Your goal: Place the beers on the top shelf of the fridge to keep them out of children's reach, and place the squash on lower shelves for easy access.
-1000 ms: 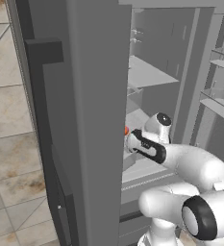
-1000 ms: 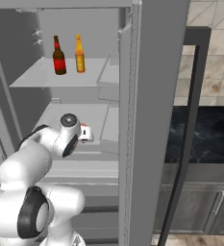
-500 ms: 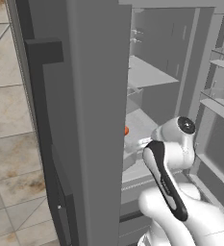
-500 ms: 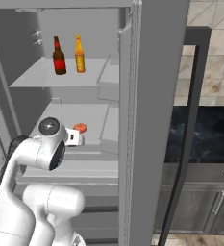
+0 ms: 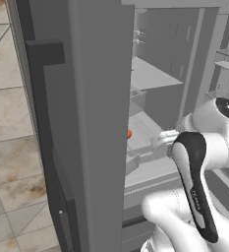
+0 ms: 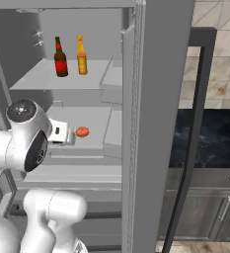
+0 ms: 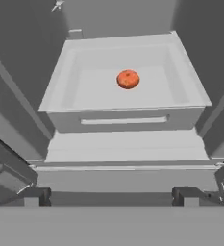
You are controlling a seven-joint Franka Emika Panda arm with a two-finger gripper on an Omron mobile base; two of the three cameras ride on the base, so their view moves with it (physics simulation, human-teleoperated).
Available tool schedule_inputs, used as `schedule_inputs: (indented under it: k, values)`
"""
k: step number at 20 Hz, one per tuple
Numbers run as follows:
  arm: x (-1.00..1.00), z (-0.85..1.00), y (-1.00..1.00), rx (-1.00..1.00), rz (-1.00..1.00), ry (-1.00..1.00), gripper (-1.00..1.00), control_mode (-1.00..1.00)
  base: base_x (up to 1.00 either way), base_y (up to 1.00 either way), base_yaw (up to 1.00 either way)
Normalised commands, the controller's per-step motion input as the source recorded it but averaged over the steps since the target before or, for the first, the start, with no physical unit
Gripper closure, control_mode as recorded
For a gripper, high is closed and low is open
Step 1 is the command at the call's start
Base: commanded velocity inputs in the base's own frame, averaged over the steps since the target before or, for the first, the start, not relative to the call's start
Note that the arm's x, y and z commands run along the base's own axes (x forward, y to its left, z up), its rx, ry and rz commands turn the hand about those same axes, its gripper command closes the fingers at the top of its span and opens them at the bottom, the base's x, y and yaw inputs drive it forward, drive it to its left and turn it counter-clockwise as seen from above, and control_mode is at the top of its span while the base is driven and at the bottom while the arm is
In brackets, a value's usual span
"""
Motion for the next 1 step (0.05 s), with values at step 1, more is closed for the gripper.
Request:
schedule_inputs:
  k: [1]
  values:
    - [-0.94, 0.75, -0.04, 0.0, -0.04, 0.0, -1.0, -1.0, 0.0, 0.0, 0.0]
